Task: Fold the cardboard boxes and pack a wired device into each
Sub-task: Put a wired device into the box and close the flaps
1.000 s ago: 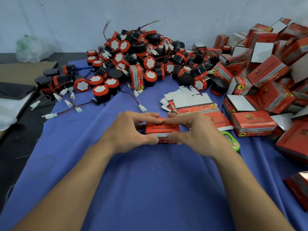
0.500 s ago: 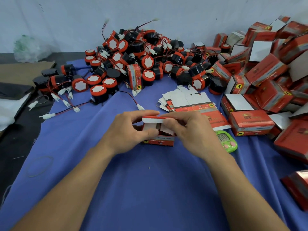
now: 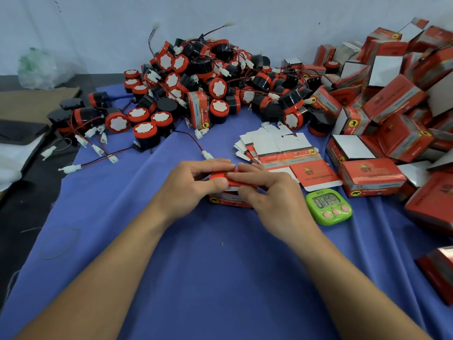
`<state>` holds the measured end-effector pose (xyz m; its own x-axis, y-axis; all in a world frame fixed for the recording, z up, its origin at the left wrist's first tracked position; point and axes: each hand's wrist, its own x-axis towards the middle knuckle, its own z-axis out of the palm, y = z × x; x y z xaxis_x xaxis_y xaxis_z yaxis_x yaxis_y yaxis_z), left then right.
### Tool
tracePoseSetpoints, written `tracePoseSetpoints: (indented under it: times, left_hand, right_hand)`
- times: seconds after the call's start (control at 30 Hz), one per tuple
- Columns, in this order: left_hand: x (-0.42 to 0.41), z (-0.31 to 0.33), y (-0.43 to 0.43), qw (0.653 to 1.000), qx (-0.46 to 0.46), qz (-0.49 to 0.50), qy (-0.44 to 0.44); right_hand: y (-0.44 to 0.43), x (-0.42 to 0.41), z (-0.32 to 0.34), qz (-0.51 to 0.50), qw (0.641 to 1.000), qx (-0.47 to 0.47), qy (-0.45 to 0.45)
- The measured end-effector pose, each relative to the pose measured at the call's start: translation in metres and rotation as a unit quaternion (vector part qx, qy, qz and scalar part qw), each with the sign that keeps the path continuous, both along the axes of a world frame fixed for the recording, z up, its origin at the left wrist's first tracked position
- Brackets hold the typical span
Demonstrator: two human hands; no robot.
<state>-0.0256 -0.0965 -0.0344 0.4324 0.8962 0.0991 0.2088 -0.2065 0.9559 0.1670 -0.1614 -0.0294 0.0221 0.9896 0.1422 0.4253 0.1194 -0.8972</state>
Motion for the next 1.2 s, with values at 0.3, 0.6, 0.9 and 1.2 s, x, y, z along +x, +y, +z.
tracePoseSetpoints:
  times: [0.3,0.6,0.9,1.2]
  left_hand:
    - [0.020,-0.005,-0.008,0.992,0.043,0.114,-0.016]
    - [0.014,-0.004,-0.011,0.989,0.119,0.088,0.018]
    - [0.003,0.002,-0.001,0.999,0.050,0.001,-0.013]
    - [0.003,0.002,0.001,0.999,0.030,-0.012,-0.037]
  right_hand:
    - [0.003,-0.003,-0.003,-0.155,0.969,0.124,-0.145]
    - [0.002,0.013,-0.001,-0.107,0.987,0.070,-0.097]
    - [0.005,0.013,-0.002,-0.094,0.995,0.011,-0.004]
    - [0.007,0.022,0.002,-0.029,0.987,-0.024,0.154]
